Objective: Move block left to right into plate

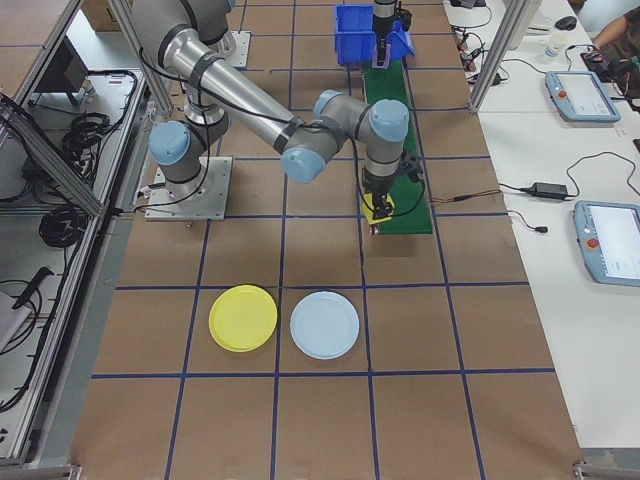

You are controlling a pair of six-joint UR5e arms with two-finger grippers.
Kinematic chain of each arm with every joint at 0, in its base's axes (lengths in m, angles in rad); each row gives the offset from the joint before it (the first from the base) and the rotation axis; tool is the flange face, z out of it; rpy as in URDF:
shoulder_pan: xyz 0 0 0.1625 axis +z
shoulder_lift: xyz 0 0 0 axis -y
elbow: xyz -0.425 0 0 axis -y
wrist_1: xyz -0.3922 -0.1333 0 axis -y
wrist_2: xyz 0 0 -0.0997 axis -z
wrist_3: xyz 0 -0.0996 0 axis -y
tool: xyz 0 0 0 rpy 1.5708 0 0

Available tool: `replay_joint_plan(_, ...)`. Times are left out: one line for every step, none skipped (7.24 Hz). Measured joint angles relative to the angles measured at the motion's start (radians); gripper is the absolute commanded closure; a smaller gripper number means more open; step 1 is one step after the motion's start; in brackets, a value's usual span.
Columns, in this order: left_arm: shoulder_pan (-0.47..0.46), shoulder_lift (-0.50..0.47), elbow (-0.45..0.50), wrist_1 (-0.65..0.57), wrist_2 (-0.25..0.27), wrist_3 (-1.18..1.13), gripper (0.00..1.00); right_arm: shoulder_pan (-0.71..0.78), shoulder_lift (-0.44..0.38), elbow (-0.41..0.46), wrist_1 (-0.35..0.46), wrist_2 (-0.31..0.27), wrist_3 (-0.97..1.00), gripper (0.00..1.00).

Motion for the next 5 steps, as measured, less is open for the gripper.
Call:
replay_joint_plan(0.0,0.0,-0.003,-0.001,0.0,-0.001,0.0,-0.107,-0.001,0.012,0.0,0.0,-0.11,0.7)
replay_joint_plan(-0.001,0.0,-0.003,-0.001,0.0,-0.001,0.0,-0.217,-0.005,0.033,0.003,0.001,-0.206,0.7)
replay_joint_plan(-0.001,0.008,-0.003,-0.002,-0.001,0.002,0.0,-0.318,-0.019,0.058,0.007,0.004,-0.275,0.7)
replay_joint_plan(-0.001,0.034,-0.003,-0.013,-0.002,0.006,0.0,-0.391,-0.044,0.083,0.007,0.007,-0.314,0.7)
replay_joint_plan(-0.002,0.083,-0.002,-0.051,-0.006,0.01,0.0,-0.43,-0.063,0.105,0.004,0.007,-0.327,0.71)
